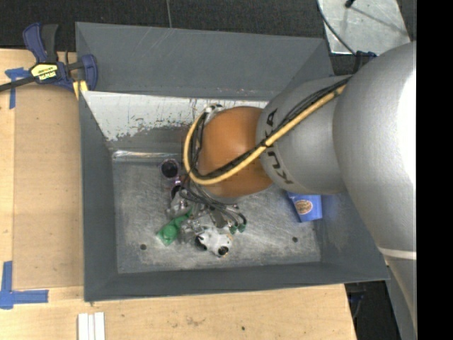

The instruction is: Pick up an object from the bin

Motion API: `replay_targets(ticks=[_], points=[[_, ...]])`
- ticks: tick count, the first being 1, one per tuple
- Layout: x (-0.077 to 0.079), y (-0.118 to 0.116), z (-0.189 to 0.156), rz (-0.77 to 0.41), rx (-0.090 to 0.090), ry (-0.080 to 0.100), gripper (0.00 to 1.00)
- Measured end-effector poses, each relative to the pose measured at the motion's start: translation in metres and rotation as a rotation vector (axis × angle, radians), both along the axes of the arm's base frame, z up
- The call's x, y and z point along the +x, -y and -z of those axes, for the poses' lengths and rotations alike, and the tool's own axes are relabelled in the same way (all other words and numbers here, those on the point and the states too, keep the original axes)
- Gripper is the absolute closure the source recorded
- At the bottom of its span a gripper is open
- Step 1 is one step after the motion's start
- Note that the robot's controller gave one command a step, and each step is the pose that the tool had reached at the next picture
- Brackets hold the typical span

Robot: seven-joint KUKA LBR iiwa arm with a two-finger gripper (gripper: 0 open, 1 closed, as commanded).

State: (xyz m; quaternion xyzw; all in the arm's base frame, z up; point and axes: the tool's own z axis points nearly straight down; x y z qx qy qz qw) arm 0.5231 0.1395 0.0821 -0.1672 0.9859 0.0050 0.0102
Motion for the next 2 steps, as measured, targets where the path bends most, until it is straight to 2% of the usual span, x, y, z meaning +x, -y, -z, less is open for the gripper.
replay_targets(ticks=[1, 2], points=[[0.0001, -0.0003, -0.0023, -0.001, -0.001, -0.002, 1.0], [-0.0023, 0.0014, -0.0119, -0.001, -0.008, -0.013, 1.0]])
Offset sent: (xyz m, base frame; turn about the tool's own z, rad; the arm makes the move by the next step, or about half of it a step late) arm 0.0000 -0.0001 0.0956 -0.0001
